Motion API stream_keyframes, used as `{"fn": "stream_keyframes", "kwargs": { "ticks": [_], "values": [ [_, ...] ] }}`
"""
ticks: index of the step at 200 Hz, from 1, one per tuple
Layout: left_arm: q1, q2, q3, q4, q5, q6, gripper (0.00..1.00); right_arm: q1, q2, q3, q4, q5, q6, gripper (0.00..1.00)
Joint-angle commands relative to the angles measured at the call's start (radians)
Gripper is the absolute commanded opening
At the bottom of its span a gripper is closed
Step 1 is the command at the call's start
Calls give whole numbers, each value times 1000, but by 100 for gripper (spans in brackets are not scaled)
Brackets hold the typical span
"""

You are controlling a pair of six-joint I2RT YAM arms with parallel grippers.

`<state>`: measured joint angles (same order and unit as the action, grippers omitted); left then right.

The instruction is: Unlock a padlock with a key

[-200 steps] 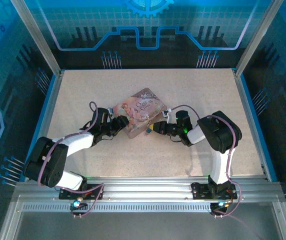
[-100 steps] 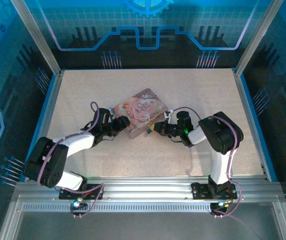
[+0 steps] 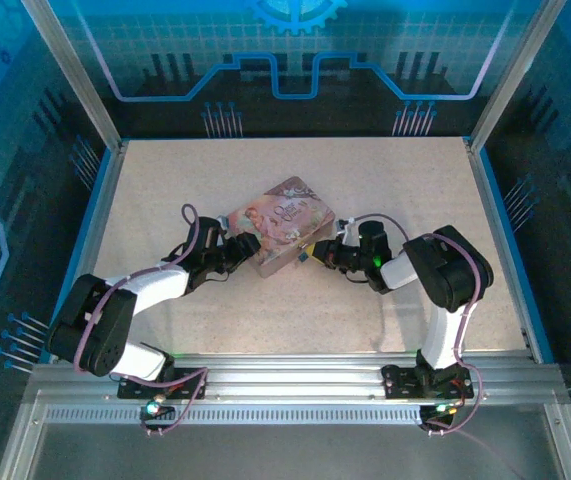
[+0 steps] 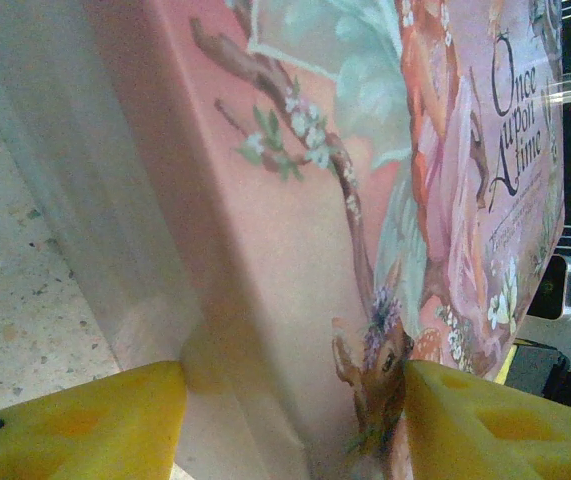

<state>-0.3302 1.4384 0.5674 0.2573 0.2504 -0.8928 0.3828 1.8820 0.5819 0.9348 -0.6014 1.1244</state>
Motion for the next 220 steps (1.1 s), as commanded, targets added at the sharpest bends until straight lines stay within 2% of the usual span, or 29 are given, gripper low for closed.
{"fn": "stream_keyframes", "kwargs": {
  "ticks": [1,21,63,81,102,129,148,178,220],
  "values": [
    [-26,15,-46,-145,18,6,59,-13,-39,-2,43,21,33,1],
    [-26,7,-46,-145,20,5,60,-17,-57,-4,18,35,22,1],
    [-23,-40,3,-209,5,30,68,-29,-169,-14,-187,83,-113,1],
    [-16,-72,34,-252,-16,47,75,-36,-239,-14,-323,107,-187,1],
    [5,-121,63,-294,-36,70,88,-48,-316,-25,-445,121,-248,1],
    [42,-191,92,-346,-58,110,94,-55,-449,-19,-655,159,-374,1],
    [58,-249,107,-391,-89,146,99,-55,-554,14,-894,204,-496,1],
    [84,-348,97,-445,-137,179,99,-50,-717,64,-1210,304,-640,1],
    [108,-446,67,-480,-155,184,99,-37,-848,87,-1470,375,-659,1]
  ]
}}
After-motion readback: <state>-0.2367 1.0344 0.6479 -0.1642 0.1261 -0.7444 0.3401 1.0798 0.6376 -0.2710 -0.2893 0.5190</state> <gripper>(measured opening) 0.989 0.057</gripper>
